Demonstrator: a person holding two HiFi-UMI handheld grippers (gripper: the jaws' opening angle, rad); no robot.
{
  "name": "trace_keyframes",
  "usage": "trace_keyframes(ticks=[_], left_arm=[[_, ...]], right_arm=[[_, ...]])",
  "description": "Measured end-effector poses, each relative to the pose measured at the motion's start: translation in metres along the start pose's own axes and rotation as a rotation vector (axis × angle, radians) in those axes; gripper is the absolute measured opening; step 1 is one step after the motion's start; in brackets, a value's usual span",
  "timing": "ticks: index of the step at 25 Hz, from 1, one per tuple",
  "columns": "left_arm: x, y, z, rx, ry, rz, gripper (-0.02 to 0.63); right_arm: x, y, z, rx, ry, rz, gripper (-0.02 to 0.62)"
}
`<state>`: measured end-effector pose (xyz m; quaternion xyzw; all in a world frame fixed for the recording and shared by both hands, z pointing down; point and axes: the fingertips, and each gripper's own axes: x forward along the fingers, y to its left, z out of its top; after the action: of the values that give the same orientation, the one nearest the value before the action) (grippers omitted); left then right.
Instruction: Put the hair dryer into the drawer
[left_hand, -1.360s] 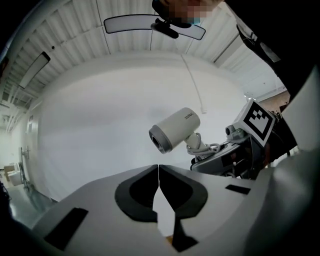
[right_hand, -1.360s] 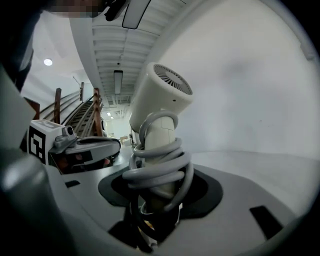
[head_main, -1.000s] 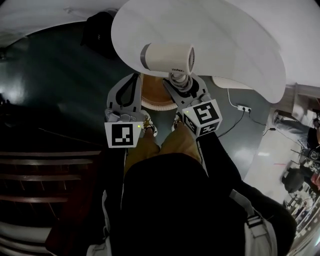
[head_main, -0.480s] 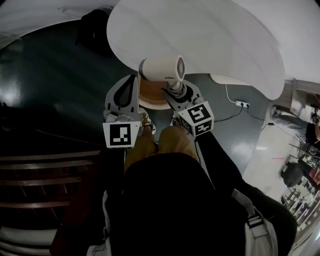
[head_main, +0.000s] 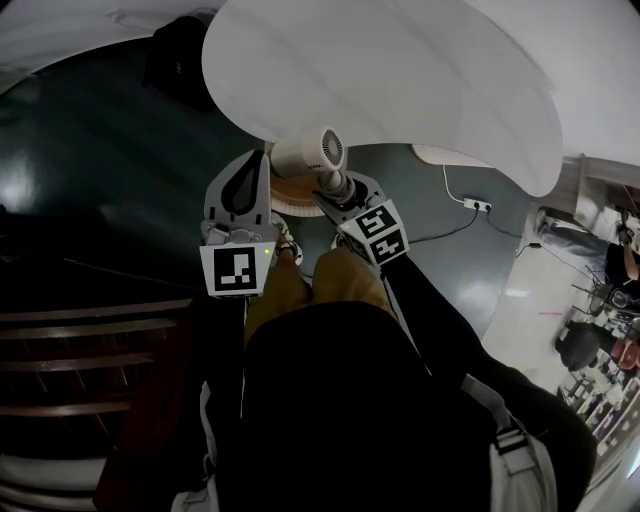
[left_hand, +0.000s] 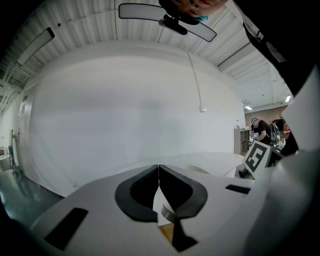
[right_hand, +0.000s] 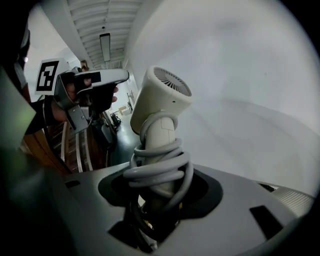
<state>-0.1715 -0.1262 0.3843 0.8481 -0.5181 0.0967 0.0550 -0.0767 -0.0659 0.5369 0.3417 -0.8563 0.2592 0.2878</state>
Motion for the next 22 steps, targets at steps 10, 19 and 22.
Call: trace_keyframes(ticks=[10,19,22], left_arm=[[0.003,0.007,-0.008,-0.007,0.016,0.025,0.018],[0.007,0.010,-0.015,-0.025,0.034,0.030,0.018],[0.009,0.010,-0.017,-0.028,0.039,0.033,0.018]], right_arm=[[0.022,0.002,-0.050,-0.003,0.218,0.096,0.242],[0.041,0.003,-0.088,-0.068,0.414,0.158,0.244],[0.043,0.003,-0.102,-0.064,0.489,0.188,0.244]])
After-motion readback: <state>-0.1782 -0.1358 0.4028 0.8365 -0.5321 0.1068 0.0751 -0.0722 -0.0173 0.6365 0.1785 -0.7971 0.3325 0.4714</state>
